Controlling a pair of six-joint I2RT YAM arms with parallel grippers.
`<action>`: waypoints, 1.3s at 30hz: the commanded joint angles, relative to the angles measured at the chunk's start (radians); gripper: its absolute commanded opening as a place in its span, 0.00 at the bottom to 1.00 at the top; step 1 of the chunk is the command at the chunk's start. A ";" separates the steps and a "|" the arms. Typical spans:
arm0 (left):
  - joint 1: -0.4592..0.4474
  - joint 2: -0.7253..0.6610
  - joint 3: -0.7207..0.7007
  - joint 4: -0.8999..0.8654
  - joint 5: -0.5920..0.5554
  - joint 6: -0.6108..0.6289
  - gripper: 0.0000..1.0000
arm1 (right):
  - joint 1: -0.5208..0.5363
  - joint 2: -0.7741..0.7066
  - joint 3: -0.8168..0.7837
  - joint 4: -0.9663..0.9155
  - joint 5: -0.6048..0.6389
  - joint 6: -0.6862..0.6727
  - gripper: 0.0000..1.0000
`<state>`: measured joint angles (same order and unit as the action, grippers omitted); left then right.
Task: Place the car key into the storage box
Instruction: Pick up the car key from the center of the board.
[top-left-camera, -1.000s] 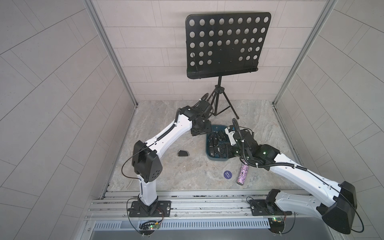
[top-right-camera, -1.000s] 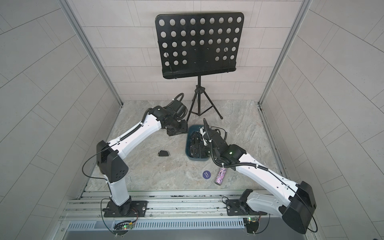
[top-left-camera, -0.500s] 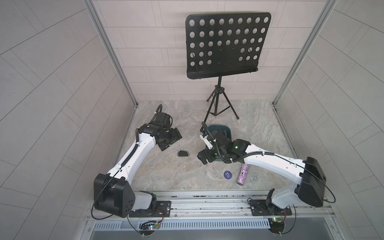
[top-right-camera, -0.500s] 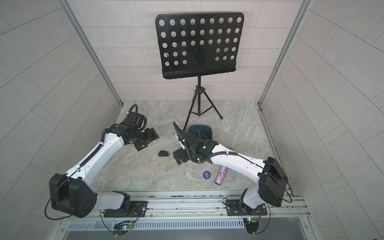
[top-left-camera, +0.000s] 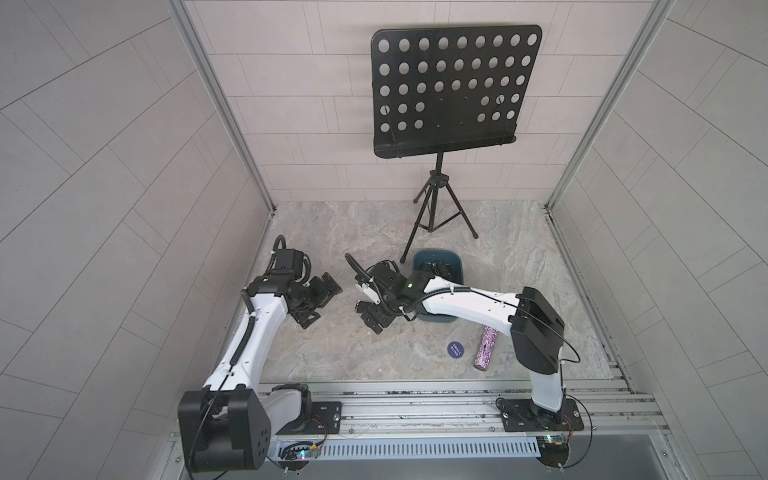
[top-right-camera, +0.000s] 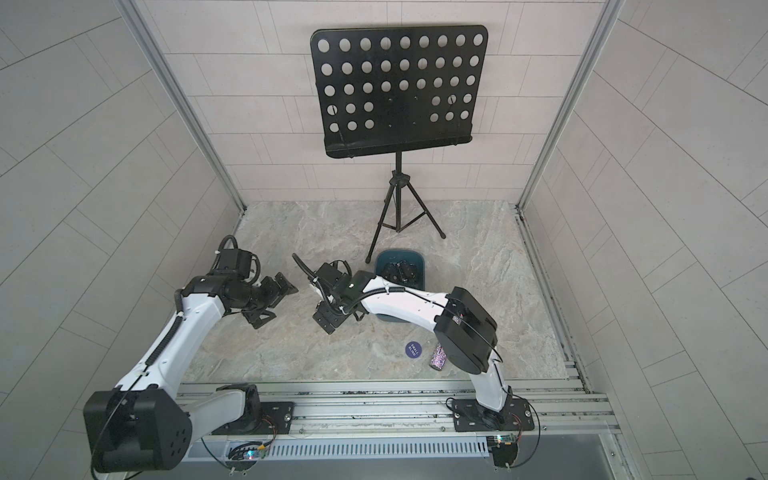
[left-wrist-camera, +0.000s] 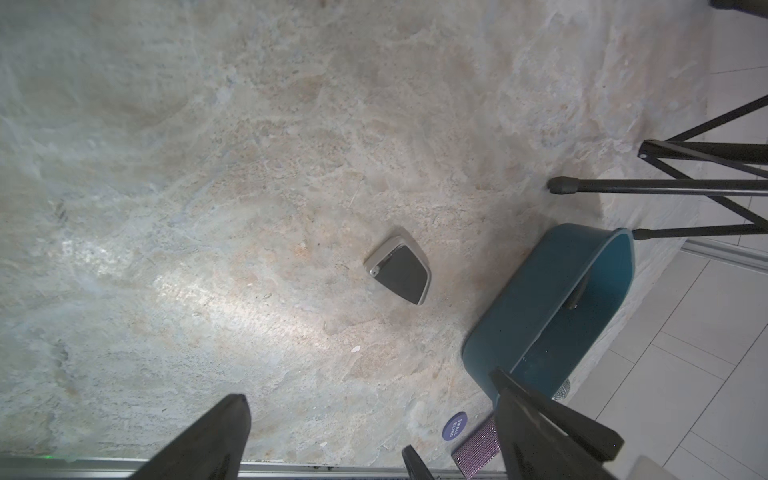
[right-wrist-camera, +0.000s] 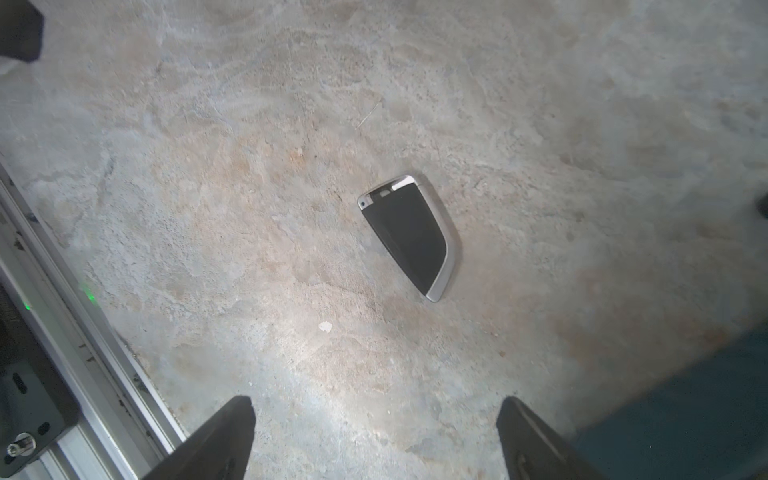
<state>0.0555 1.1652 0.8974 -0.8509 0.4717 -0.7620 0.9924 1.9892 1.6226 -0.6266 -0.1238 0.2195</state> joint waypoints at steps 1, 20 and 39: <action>0.038 -0.014 -0.031 -0.019 0.056 0.032 1.00 | 0.008 0.059 0.081 -0.074 0.001 -0.069 0.95; 0.083 -0.057 -0.157 0.032 0.101 0.022 1.00 | 0.008 0.427 0.515 -0.301 0.090 -0.183 0.94; 0.083 -0.072 -0.172 0.024 0.090 0.017 1.00 | -0.001 0.512 0.570 -0.330 0.094 -0.186 0.84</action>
<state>0.1326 1.1080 0.7341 -0.8165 0.5682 -0.7471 0.9913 2.4630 2.1777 -0.9112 -0.0422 0.0521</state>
